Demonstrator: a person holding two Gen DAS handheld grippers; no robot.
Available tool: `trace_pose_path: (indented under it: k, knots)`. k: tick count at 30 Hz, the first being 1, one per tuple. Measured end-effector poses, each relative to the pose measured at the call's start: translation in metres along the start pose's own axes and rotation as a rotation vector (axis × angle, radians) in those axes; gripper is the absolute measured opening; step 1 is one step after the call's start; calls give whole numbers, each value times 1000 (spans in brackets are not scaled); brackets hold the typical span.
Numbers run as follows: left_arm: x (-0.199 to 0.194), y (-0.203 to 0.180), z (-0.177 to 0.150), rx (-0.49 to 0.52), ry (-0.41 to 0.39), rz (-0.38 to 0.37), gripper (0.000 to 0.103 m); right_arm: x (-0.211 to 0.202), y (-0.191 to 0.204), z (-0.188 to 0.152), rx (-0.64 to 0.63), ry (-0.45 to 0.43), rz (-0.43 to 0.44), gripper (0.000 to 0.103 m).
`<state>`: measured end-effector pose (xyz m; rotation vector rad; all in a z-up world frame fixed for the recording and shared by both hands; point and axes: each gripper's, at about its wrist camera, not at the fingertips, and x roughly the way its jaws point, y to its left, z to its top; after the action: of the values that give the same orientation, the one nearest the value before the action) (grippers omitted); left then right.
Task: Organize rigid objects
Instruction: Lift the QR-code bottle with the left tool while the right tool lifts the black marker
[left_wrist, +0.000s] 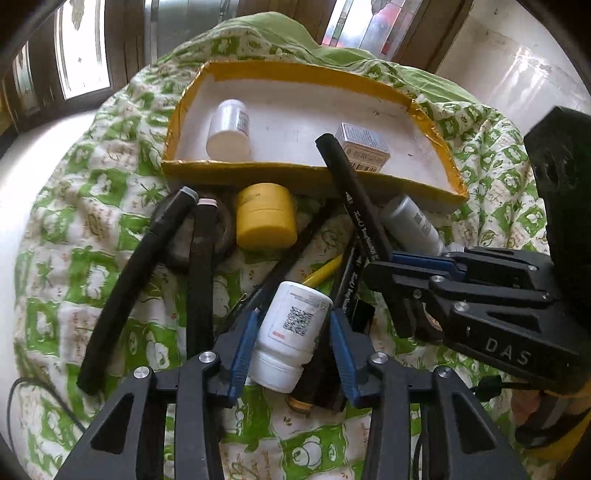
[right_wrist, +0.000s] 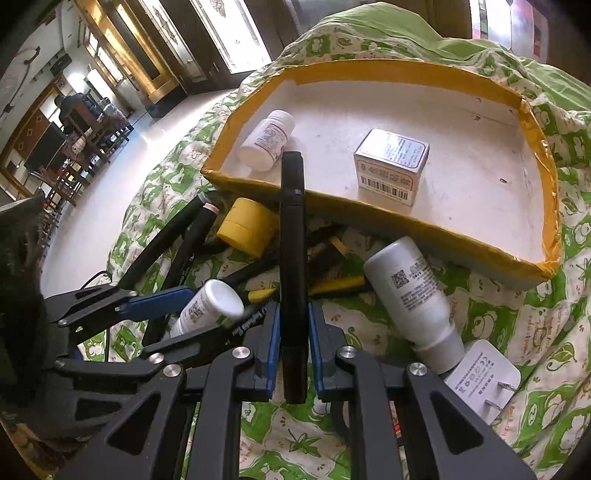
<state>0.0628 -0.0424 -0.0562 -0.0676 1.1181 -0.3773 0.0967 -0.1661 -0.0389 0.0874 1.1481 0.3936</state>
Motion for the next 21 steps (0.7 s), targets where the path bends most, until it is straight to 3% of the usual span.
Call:
trace_pose_path:
  k: [14, 21]
  knots:
    - [-12, 10, -1, -72, -36, -59, 36, -17, -9, -1, 61, -37, 60, 14]
    - [2, 0, -3, -24, 18, 4, 37, -11, -7, -3, 50, -14, 47, 14]
